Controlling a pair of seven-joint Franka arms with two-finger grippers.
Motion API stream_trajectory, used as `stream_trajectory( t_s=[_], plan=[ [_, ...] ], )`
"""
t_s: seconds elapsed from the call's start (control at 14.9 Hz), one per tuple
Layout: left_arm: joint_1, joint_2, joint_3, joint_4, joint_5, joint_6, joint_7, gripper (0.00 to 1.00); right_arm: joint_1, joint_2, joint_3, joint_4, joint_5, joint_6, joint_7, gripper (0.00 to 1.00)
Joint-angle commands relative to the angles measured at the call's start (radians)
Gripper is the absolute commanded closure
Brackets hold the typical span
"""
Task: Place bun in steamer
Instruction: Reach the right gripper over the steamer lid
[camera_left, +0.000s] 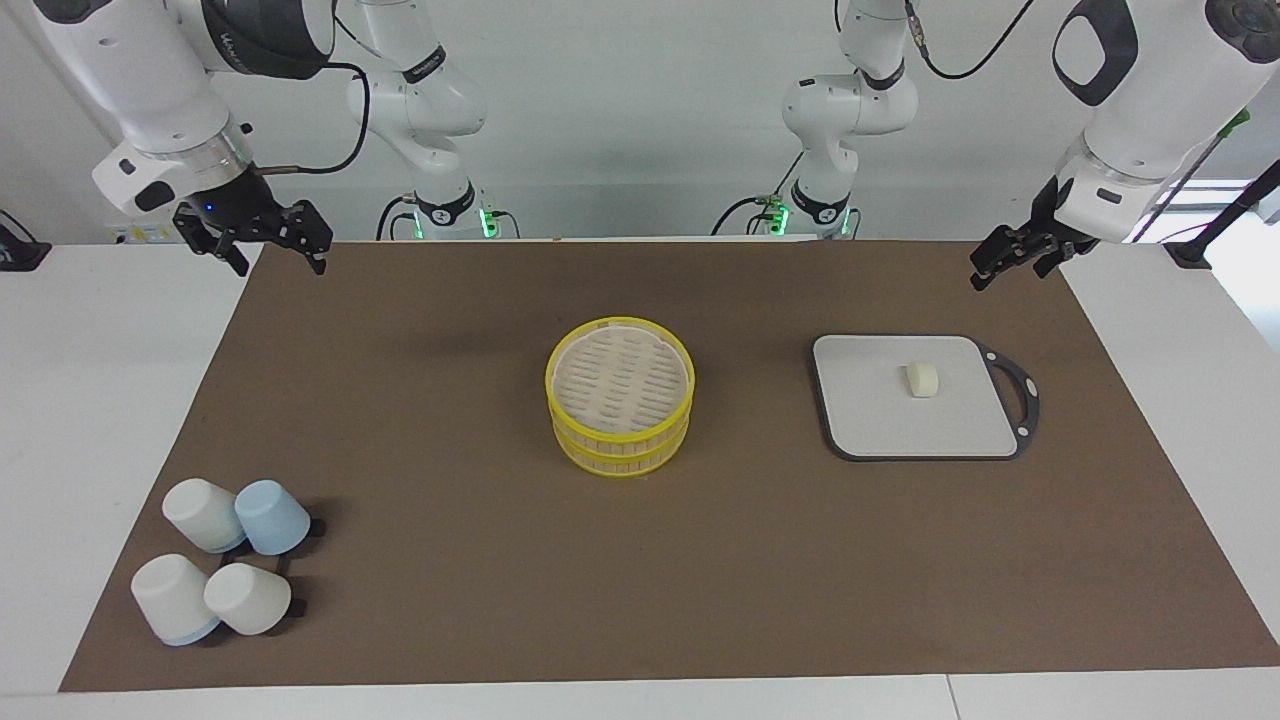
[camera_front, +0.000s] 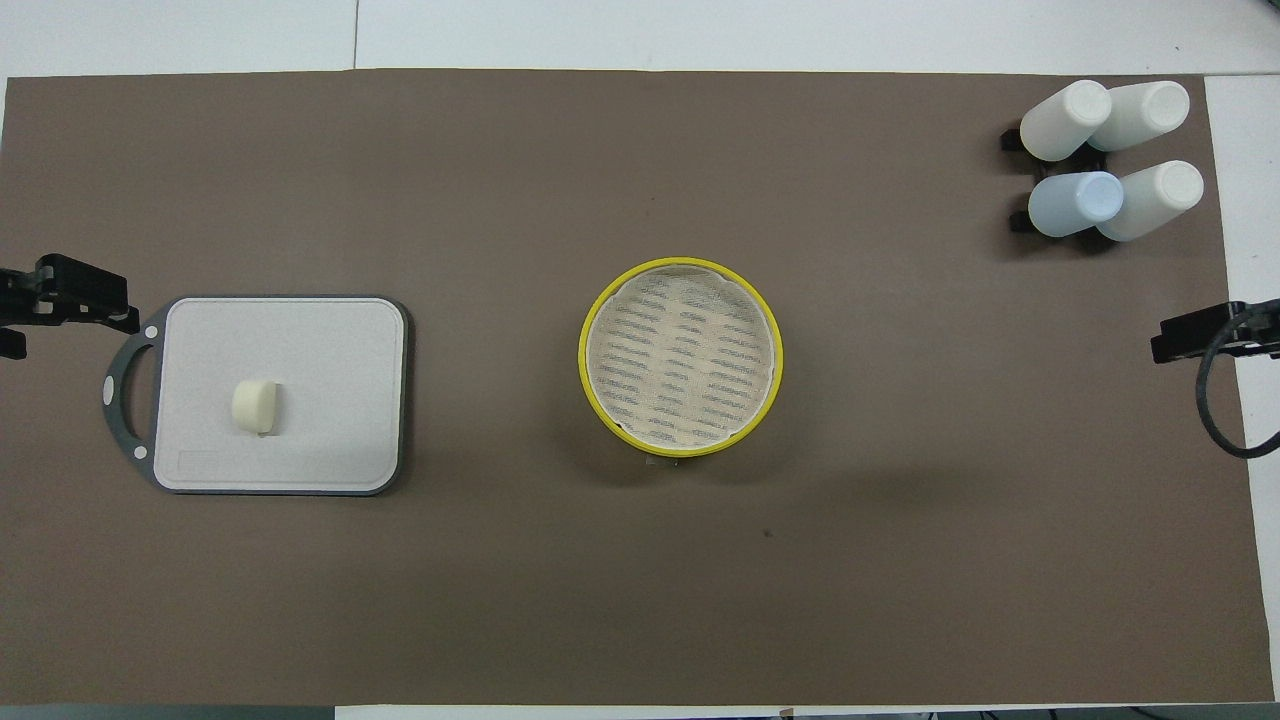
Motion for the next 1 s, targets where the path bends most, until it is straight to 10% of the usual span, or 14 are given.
stream_trajectory(
  t_s=[0.0, 0.6, 0.94],
  plan=[
    [0.001, -0.013, 0.005, -0.014, -0.014, -0.001, 0.007, 0.0, -0.008, -0.006, 0.008, 0.0, -0.002, -0.02, -0.022, 0.0],
    [0.002, -0.013, 0.005, -0.012, -0.014, 0.023, 0.005, 0.0, 0.158, 0.006, 0.019, 0.008, -0.014, 0.056, 0.088, 0.0],
    [0.001, -0.013, 0.005, -0.012, -0.014, 0.025, 0.008, 0.0, 0.398, 0.234, 0.017, 0.225, -0.001, 0.063, 0.408, 0.0]
  ],
)
